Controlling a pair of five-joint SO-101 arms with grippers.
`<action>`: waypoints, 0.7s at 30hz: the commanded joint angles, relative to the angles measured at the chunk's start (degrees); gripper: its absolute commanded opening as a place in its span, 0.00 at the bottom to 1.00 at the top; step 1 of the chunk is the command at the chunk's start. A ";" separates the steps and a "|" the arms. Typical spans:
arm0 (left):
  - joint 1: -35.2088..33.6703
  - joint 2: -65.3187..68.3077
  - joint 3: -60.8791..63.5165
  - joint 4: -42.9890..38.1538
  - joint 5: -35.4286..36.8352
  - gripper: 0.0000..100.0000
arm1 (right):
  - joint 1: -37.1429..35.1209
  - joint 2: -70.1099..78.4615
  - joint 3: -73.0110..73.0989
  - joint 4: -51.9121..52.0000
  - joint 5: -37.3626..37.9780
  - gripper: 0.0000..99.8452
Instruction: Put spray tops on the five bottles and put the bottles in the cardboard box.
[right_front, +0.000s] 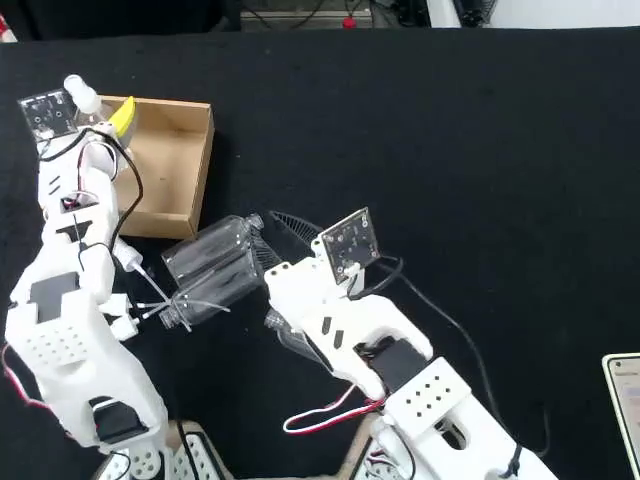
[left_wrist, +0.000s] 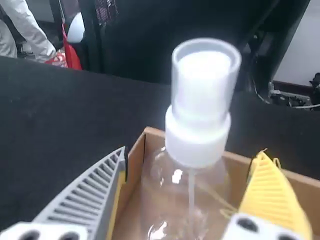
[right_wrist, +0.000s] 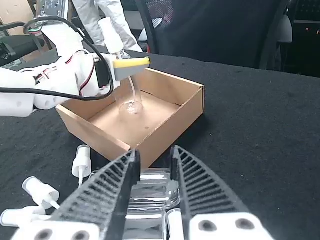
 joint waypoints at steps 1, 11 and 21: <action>-1.45 -5.63 1.01 3.25 0.26 0.37 | -0.26 0.40 -0.75 -1.67 -0.26 0.10; -1.63 -18.90 12.18 7.56 0.00 0.37 | -0.26 0.40 -0.57 -1.67 -0.26 0.10; -4.00 -33.41 18.07 28.13 0.00 0.24 | -0.26 0.40 -0.48 -1.67 -0.26 0.10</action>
